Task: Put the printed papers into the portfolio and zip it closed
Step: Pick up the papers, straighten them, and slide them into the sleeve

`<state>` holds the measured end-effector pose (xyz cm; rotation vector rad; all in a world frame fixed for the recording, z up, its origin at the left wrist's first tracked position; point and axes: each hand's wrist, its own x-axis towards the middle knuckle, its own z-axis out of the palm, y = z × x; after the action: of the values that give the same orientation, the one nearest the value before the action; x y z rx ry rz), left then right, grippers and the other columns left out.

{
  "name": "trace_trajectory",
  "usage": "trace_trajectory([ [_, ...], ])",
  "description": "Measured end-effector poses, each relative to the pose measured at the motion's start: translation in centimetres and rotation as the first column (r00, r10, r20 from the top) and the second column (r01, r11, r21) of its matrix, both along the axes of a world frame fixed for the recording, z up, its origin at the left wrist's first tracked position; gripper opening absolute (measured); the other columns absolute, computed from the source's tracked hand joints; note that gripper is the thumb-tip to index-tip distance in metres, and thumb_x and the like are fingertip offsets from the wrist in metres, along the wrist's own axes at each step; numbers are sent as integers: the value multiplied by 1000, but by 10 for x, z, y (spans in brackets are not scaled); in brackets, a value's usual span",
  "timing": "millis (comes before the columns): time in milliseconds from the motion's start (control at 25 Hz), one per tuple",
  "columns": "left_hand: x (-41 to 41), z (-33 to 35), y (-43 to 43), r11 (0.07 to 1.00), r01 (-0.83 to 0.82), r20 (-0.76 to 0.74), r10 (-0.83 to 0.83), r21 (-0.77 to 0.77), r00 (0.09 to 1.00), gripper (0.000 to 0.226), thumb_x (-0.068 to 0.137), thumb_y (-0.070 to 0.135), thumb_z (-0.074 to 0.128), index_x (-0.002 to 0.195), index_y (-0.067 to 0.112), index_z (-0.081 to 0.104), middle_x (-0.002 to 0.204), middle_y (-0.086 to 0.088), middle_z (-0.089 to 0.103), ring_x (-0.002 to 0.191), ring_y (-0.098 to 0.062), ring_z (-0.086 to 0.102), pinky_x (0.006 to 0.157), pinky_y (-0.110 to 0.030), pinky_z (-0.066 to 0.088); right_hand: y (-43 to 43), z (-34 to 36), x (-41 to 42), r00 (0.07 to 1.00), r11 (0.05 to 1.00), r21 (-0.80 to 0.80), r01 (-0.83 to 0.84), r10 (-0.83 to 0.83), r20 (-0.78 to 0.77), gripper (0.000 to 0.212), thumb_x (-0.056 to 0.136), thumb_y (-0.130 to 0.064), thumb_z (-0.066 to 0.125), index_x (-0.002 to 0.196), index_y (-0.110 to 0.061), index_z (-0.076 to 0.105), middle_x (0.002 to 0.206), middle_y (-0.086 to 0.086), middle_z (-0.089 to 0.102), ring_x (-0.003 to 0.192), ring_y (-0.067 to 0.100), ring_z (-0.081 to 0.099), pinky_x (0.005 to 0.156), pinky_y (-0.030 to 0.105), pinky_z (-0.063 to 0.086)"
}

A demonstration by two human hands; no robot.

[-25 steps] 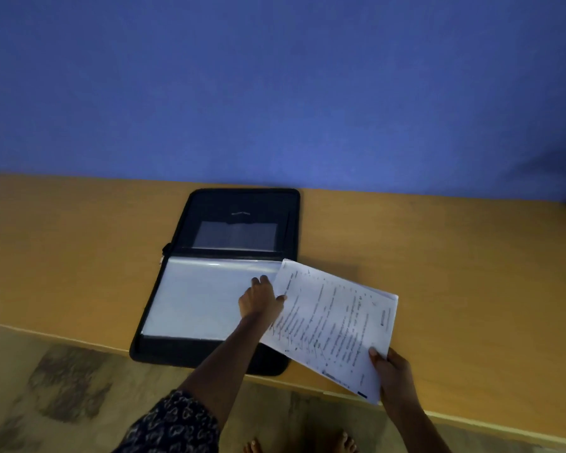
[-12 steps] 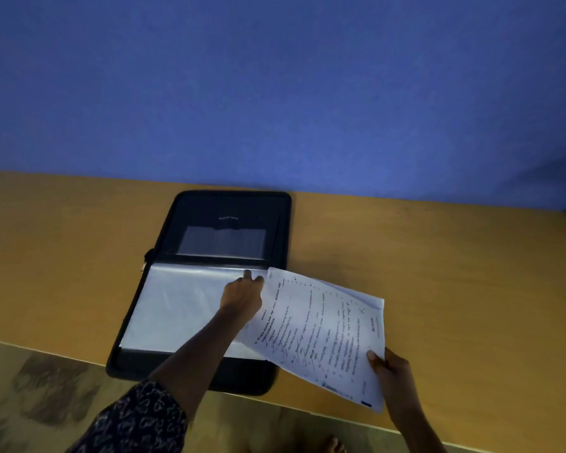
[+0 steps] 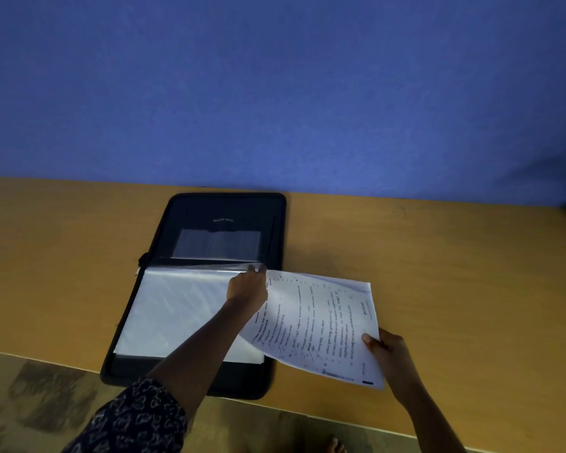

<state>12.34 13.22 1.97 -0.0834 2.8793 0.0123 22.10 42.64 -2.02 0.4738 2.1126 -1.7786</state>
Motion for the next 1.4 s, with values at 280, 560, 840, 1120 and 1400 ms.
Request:
trace_trajectory([
  [280, 35, -11, -11, 999, 30, -27, -29, 14, 999, 62, 95, 19, 47, 151, 23, 21, 127, -14, 56, 93, -29, 67, 77, -38, 57, -1, -13, -4, 980, 987, -132, 88, -63, 188, 24, 96, -4, 54, 118, -1, 62, 112, 17, 69, 95, 32, 67, 86, 51, 55],
  [560, 45, -15, -6, 994, 34, 65, -28, -99, 998, 42, 93, 22, 50, 134, 17, 49, 120, -11, 56, 88, -26, 68, 77, -34, 55, -12, -15, -1, 971, 979, -173, 112, -71, 228, 34, 95, -3, 55, 129, 1, 55, 122, 19, 64, 100, 34, 65, 90, 53, 53],
  [840, 22, -18, 16, 981, -53, 119, 76, -189, 990, 76, 92, 29, 50, 152, 8, 8, 101, -8, 68, 87, -22, 66, 73, -31, 52, -9, -18, -7, 979, 984, -165, 70, -36, 201, 32, 95, -3, 55, 127, -2, 58, 119, 17, 67, 102, 35, 66, 94, 59, 50],
  [1120, 18, -23, 28, 955, -73, 172, 127, -288, 977, 97, 88, 31, 61, 151, 4, -7, 105, -6, 70, 76, -18, 68, 65, -28, 57, -10, -12, -8, 986, 983, -183, 27, 5, 169, 30, 96, -3, 53, 125, -5, 59, 113, 10, 71, 99, 31, 69, 88, 53, 55],
  [1400, 21, -19, 30, 924, 26, 155, 36, -381, 987, 78, 92, 31, 55, 149, -2, 14, 118, -6, 68, 74, -18, 69, 68, -29, 57, -12, -14, -4, 984, 978, -201, 50, -13, 180, 35, 96, -1, 52, 131, -3, 55, 122, 15, 66, 103, 33, 66, 91, 54, 53],
])
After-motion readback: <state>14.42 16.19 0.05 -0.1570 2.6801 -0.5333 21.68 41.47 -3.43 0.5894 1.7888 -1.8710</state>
